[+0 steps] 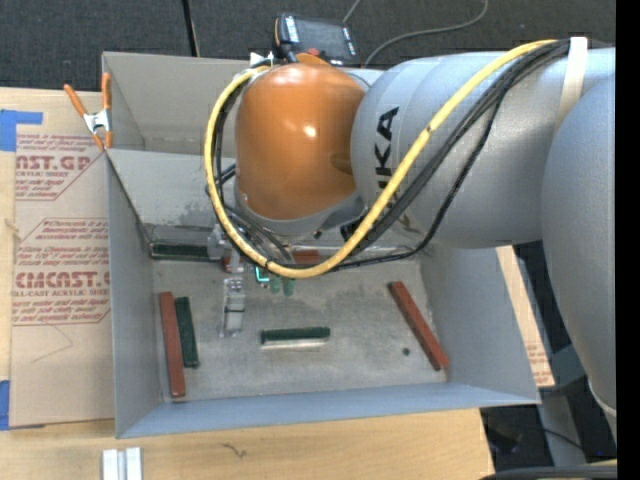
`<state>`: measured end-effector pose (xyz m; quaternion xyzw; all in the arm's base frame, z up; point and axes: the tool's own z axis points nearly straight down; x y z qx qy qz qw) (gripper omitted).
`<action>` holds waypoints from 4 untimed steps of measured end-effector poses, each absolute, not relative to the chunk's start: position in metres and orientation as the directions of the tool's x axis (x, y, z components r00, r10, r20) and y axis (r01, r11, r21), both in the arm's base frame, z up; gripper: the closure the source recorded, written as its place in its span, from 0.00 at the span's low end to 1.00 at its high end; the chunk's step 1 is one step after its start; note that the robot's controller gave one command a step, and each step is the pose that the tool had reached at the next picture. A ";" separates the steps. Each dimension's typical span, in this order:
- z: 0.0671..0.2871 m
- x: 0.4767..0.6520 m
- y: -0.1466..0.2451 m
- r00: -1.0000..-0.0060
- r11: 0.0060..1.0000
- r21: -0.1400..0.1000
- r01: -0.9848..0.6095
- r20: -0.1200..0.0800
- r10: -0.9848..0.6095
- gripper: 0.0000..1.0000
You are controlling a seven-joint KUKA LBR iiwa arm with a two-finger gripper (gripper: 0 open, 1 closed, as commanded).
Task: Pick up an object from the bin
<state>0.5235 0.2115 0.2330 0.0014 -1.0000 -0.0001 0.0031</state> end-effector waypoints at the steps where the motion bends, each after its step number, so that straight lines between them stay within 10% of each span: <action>1: 0.066 0.520 0.094 -0.974 0.974 -0.001 -0.227 0.006 -0.227 0.00; 2: 0.101 0.517 0.088 -0.986 0.986 0.001 -0.169 -0.003 -0.169 0.00; 4: 0.069 0.500 0.072 -0.998 0.998 0.001 0.058 0.003 0.058 0.00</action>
Offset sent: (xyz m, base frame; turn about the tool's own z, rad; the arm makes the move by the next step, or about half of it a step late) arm -0.0015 -0.1147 -0.1630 -0.2295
